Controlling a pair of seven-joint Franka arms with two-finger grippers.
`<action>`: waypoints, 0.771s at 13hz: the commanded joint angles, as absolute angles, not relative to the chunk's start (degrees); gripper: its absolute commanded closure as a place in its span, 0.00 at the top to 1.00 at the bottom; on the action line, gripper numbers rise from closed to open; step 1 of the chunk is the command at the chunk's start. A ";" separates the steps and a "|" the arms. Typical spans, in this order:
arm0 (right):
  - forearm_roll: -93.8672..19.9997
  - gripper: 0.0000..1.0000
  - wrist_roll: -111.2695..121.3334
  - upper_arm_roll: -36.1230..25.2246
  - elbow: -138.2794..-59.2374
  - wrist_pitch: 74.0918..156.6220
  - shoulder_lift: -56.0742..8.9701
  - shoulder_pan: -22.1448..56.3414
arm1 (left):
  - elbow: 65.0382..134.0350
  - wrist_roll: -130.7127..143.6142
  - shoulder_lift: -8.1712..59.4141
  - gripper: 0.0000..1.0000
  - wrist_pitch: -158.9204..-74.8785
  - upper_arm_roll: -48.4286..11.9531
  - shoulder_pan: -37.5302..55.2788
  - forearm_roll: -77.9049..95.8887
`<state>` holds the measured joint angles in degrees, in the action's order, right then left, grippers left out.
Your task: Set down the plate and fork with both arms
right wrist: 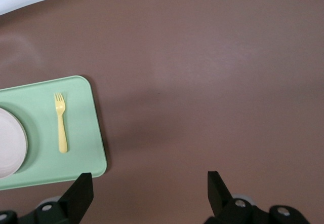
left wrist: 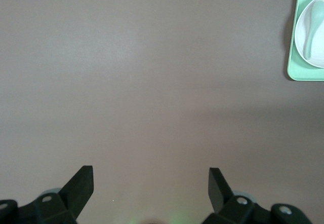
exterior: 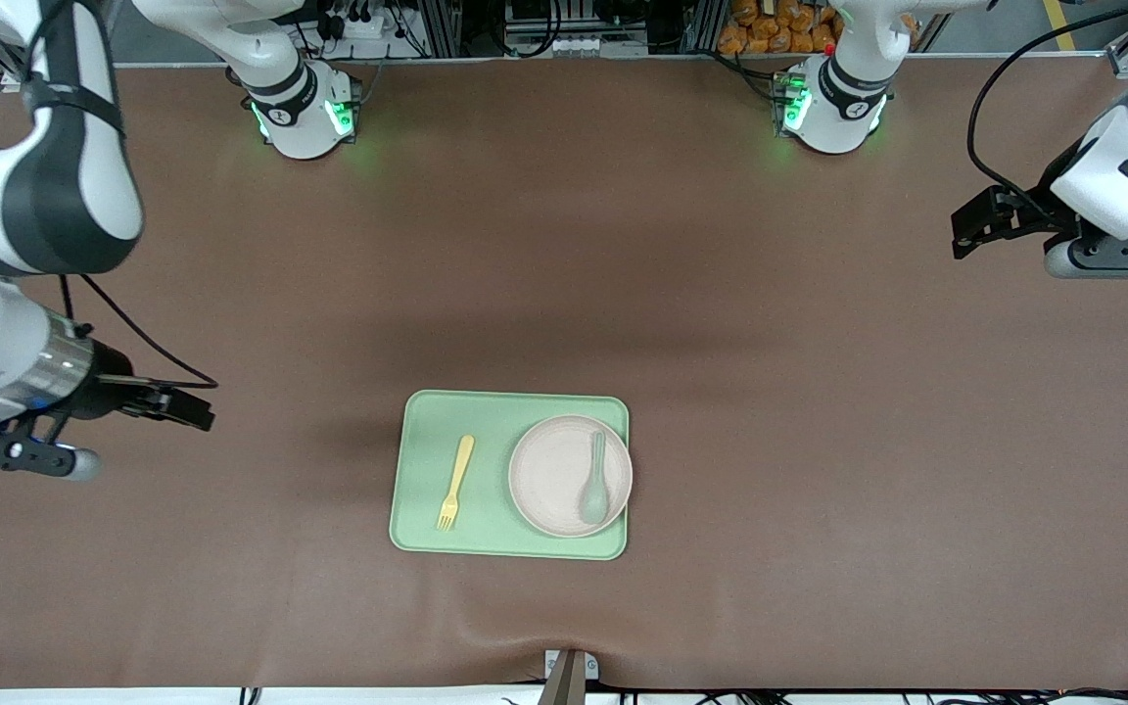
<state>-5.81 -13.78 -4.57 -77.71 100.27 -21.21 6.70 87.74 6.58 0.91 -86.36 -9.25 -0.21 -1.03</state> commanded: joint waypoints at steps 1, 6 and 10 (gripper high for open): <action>-5.80 1.00 -12.92 1.21 -79.63 99.23 -18.29 0.64 | 87.28 6.24 0.97 1.00 -86.75 -9.40 -0.53 -0.70; -1.15 1.00 -13.80 4.04 -85.15 99.32 -9.78 -2.81 | 87.27 6.15 0.88 1.00 -87.80 -9.40 -0.53 -0.70; 1.05 1.00 -13.27 3.69 -90.86 98.88 -2.30 -2.81 | 87.28 6.24 0.88 1.00 -87.80 -9.40 -0.53 -0.70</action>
<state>-0.66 -13.38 2.46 -84.82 98.12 -7.85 -1.44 87.68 6.58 0.91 -87.62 -9.25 -0.22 -1.03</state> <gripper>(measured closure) 0.000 0.000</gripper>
